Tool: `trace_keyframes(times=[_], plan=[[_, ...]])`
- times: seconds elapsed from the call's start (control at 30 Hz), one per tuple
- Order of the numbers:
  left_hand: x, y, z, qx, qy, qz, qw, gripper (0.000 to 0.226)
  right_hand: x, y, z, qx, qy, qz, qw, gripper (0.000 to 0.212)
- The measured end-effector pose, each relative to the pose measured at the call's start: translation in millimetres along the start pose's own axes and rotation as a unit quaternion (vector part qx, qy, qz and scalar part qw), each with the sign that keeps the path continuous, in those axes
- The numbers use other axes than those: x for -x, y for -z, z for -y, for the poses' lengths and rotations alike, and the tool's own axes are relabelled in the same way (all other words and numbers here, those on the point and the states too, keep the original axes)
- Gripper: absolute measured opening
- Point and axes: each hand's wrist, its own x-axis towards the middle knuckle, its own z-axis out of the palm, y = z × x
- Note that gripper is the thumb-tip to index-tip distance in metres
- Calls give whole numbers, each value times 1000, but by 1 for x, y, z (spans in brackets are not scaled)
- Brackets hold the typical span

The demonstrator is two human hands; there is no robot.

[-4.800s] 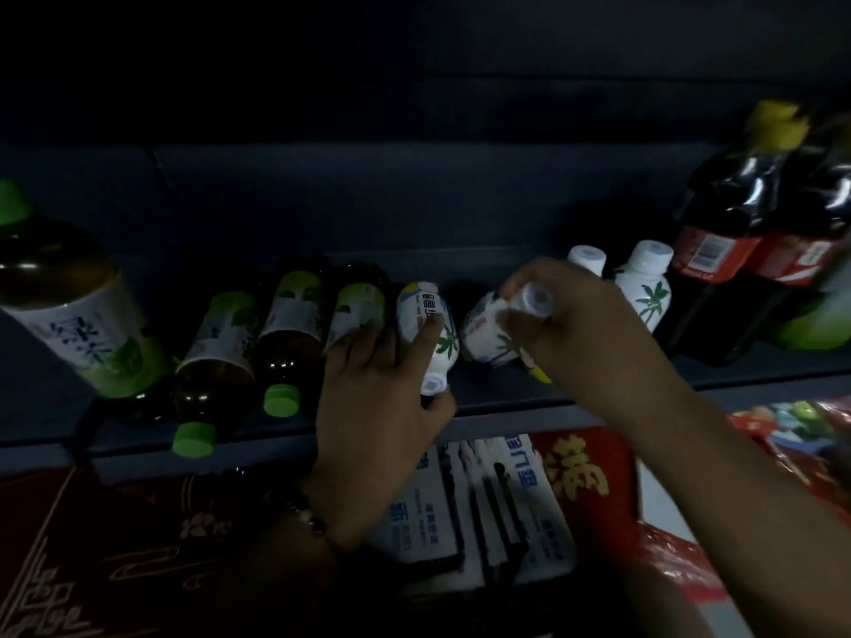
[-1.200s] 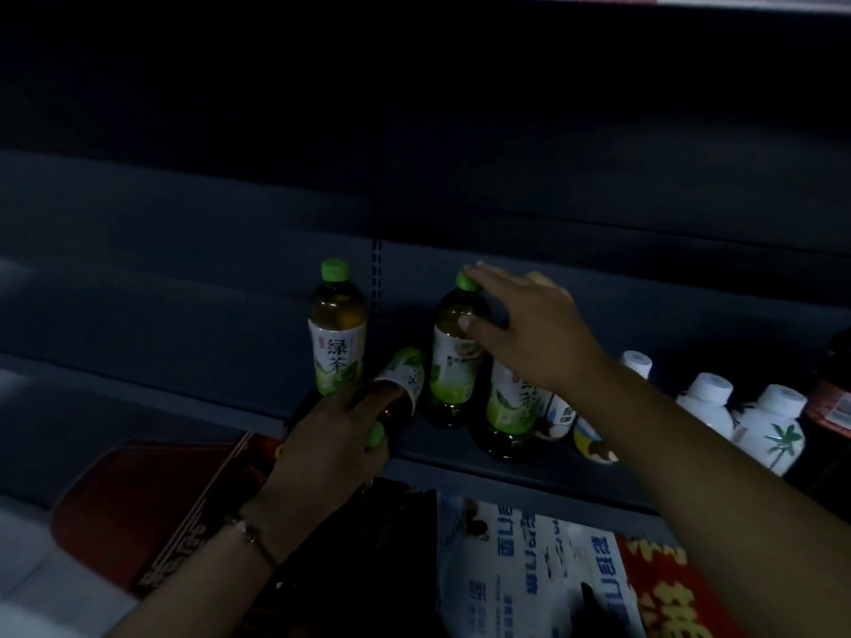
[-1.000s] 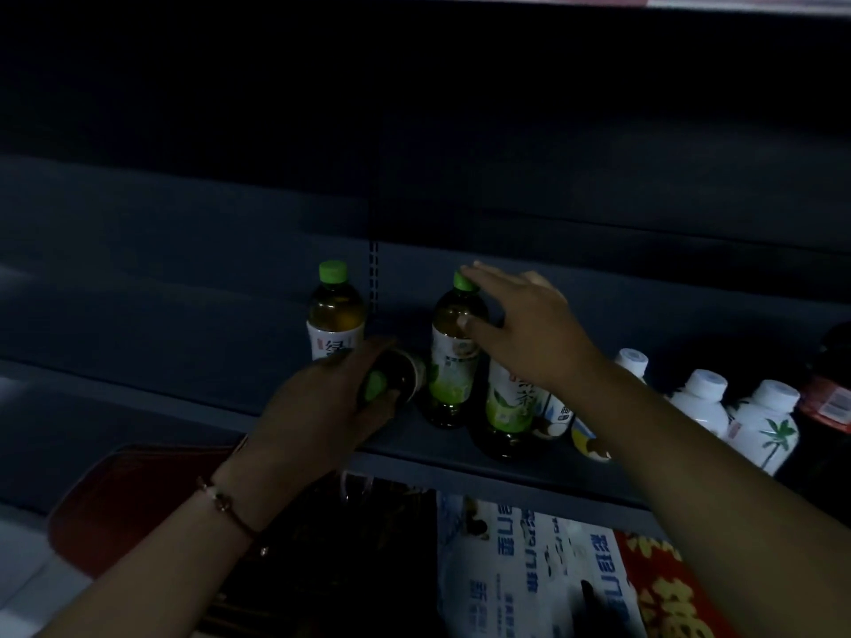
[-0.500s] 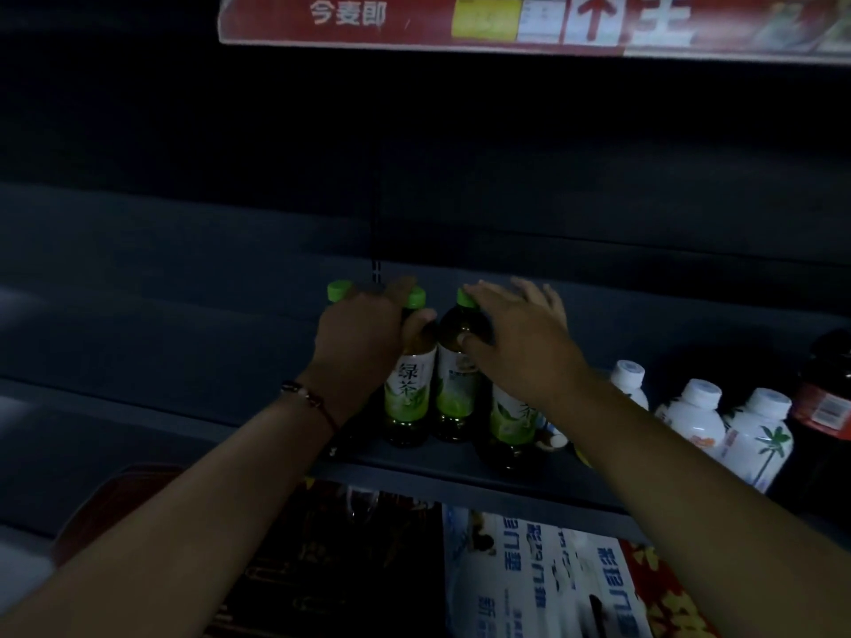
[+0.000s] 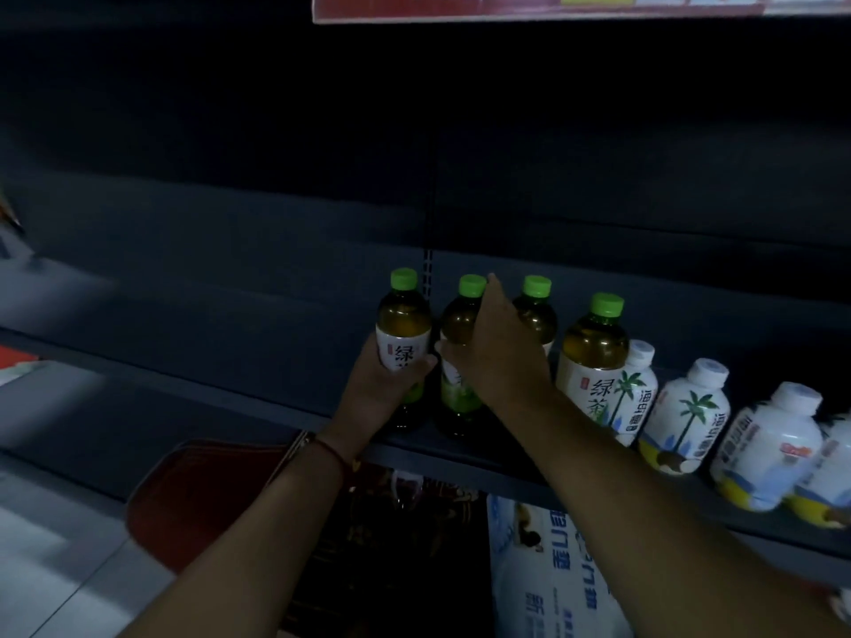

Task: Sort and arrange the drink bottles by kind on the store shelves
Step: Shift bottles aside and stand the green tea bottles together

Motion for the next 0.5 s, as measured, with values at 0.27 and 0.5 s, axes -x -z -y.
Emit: trace_keyframes(times=[0.27, 0.5], plan=[[33, -13, -19, -45, 7, -15, 999, 27, 39, 3, -17, -143, 64, -54, 986, 63], [90, -32, -72, 174, 257, 37, 950, 51, 76, 80, -17, -445, -125, 86, 882, 47]])
